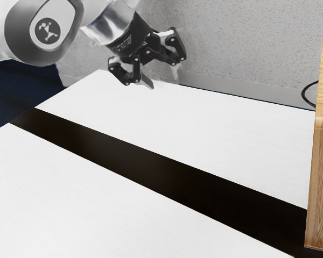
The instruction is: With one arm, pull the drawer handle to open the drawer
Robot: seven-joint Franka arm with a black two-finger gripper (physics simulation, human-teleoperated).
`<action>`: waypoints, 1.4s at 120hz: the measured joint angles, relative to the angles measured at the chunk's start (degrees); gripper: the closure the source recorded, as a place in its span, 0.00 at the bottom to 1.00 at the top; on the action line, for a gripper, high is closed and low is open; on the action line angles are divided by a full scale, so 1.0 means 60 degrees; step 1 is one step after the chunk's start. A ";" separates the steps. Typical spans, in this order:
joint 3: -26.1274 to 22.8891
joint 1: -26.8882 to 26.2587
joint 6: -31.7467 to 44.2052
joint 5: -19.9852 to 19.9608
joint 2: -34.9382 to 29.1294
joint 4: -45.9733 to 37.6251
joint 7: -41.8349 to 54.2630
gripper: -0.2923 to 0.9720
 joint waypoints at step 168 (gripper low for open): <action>-0.1824 -0.0628 0.2345 0.1082 0.4670 0.3114 -0.2160 0.24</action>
